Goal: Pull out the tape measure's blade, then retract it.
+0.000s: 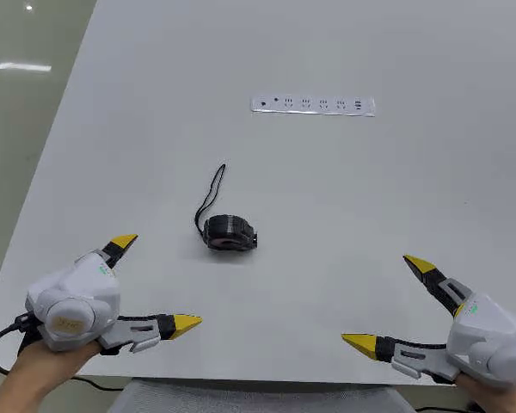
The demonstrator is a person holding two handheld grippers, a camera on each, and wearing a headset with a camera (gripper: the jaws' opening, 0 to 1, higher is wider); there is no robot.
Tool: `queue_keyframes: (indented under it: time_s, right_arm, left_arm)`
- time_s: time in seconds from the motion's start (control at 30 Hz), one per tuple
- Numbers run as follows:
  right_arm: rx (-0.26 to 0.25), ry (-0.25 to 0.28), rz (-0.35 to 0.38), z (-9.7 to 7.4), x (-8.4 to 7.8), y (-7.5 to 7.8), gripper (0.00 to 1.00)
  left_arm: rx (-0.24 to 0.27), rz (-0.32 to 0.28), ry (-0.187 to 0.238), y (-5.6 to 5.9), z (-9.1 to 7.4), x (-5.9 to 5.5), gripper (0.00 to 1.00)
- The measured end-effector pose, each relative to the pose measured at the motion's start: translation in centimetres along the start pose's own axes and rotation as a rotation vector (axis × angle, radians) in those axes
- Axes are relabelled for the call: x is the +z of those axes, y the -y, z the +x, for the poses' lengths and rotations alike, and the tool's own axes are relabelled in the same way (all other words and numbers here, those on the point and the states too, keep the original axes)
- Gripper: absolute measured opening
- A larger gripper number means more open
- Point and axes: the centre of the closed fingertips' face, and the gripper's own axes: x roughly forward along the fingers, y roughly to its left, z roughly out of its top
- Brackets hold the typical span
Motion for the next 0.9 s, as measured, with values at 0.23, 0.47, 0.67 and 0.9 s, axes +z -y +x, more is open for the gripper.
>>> queue_keyframes:
  time_s: [0.23,0.47,0.67,0.9]
  right_arm:
    - [0.032,-0.012,-0.035,0.5,0.1,0.5,0.93]
    - [0.06,-0.021,-0.075,1.0,0.3,0.9,0.9]
    - [0.092,-0.038,-0.113,1.7,0.2,1.4,0.88]
    - [0.126,-0.042,-0.165,2.6,0.2,2.0,0.82]
  left_arm:
    - [-0.02,0.041,-0.013,-0.6,0.6,0.4,0.93]
    - [-0.048,0.077,-0.033,-0.9,1.3,0.7,0.9]
    - [-0.075,0.118,-0.045,-1.4,2.0,1.0,0.88]
    - [-0.106,0.174,-0.053,-1.7,3.0,1.5,0.82]
